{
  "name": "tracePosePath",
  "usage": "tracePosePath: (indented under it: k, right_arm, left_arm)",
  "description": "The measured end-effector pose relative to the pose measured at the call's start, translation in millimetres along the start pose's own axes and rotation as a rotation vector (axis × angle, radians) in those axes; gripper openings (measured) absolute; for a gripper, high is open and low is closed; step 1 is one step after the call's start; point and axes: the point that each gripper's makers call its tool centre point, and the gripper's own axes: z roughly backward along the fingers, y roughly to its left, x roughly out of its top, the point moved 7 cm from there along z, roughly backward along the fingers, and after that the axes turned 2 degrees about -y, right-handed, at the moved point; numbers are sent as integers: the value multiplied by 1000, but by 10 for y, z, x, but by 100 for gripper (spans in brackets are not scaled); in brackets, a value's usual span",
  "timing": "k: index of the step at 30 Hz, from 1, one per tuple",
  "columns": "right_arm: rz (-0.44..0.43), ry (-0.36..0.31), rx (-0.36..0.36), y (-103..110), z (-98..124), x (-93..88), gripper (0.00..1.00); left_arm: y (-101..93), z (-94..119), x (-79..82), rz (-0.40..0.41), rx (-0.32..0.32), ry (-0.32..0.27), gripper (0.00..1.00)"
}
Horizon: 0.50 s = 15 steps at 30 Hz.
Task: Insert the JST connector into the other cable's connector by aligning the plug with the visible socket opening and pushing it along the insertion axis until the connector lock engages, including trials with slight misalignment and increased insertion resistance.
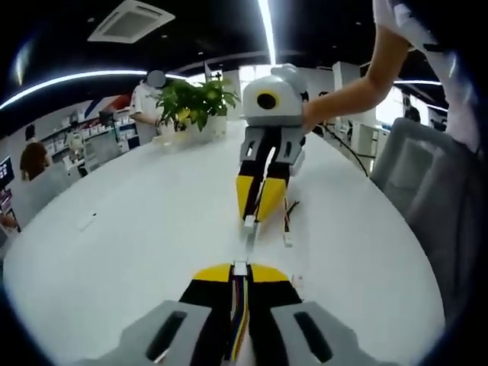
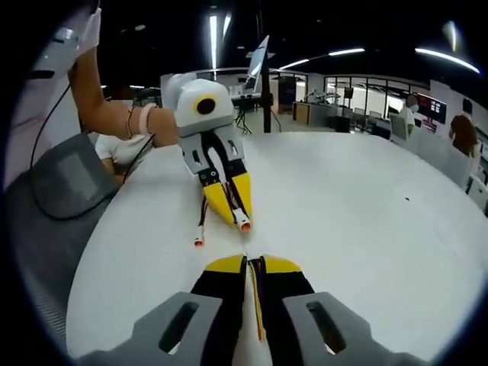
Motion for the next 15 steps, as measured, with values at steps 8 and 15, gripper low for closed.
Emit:
tracePosePath:
  k: [8,15]
  right_arm:
    - [26,-19,3,-13,45,123,4]
    - [48,-22,15,20,69,179,4]
  left_arm:
    - [-13,0,166,-28,-36,-24,0]
    - [-13,-28,262,-49,-57,-39,0]
